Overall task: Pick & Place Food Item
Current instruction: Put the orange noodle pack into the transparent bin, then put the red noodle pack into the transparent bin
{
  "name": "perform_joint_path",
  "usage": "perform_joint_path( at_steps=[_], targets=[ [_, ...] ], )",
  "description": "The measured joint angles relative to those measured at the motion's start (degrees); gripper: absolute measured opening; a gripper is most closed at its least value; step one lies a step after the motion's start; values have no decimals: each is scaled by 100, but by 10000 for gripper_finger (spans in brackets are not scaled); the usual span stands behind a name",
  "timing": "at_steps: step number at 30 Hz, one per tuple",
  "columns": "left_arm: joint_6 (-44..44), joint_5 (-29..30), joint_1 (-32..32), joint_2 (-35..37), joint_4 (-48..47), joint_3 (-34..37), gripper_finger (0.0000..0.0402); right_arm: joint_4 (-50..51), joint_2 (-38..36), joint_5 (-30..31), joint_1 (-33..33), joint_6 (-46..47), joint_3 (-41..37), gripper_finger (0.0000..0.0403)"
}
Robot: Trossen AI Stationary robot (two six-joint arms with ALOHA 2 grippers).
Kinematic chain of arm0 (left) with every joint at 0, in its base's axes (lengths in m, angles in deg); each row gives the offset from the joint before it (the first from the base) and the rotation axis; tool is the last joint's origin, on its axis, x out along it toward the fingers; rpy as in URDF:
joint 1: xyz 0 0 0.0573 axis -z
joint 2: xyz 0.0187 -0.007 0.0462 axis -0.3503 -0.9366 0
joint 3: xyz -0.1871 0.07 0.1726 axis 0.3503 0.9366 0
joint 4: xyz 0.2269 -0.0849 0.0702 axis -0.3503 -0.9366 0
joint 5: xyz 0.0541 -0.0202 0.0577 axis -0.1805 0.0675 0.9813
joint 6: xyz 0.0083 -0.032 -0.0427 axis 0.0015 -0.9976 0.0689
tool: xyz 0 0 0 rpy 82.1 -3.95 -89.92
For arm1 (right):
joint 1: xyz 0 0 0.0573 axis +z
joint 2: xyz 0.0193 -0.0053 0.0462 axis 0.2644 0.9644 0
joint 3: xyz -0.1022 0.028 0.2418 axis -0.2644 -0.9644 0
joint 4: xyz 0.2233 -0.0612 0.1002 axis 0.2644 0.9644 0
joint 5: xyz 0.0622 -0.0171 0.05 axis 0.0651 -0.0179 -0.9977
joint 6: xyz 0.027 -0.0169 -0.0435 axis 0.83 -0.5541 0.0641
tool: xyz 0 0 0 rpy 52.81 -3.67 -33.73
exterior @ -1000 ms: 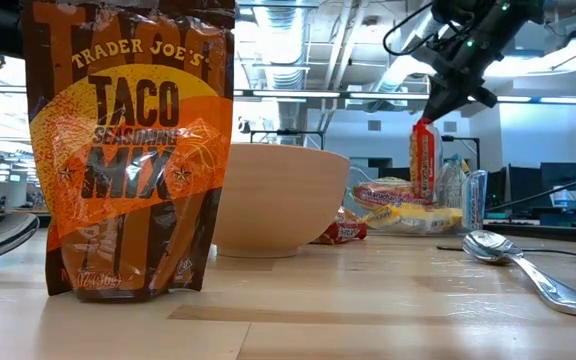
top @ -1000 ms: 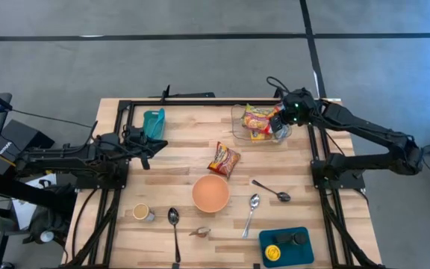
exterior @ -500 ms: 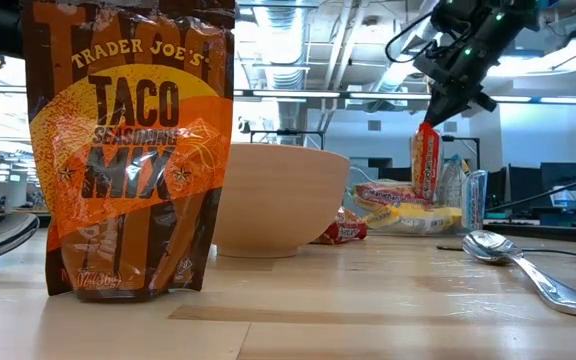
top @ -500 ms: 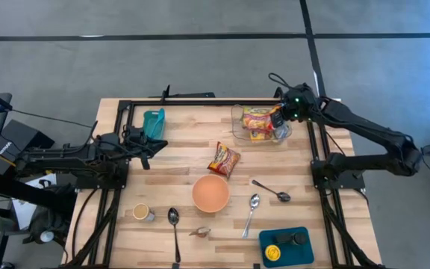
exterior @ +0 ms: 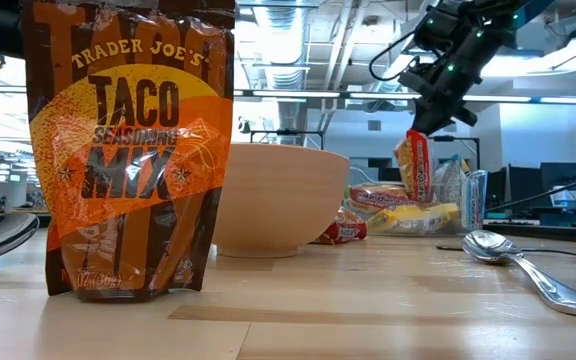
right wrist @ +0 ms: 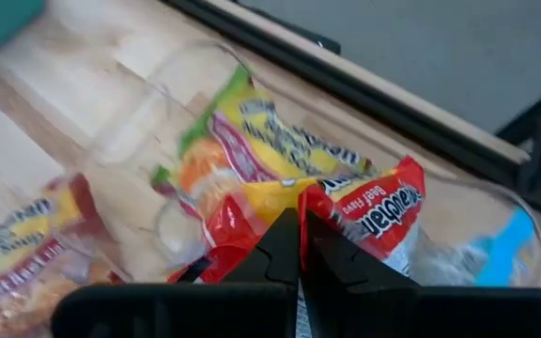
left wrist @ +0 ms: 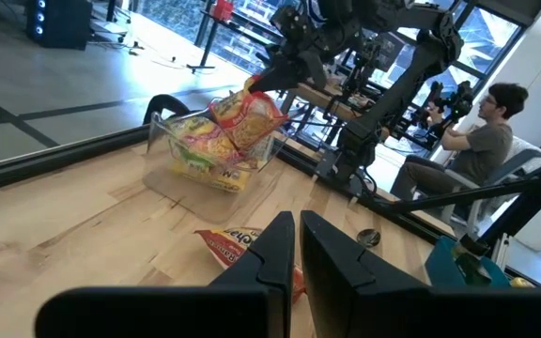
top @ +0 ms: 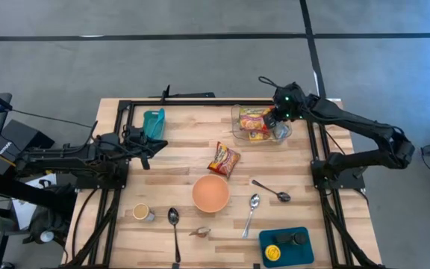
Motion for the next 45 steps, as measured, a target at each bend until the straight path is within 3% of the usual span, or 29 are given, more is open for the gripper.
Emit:
perform_joint_path(
  at_steps=[8, 18, 28, 34, 39, 45],
  targets=[
    [0, 0, 0, -1, 0, 0, 16, -427, -37, -398, -10, -105, 0, 17],
    [0, -1, -1, -1, 0, 0, 16, -467, 85, -488, 9, -134, -2, 94],
    [0, -1, -1, 1, 0, 0, 16, -969, 85, -1249, 13, -85, -2, 153],
    [0, -1, 0, 0, 0, 0, 16, -763, 85, -1011, 2, 109, -2, 157],
    [0, -2, -1, -1, 0, 0, 16, -245, 85, -608, -2, 111, -2, 137],
    [0, -1, 0, 1, 0, 0, 16, 57, 85, -572, 0, 111, -2, 120]
  ],
)
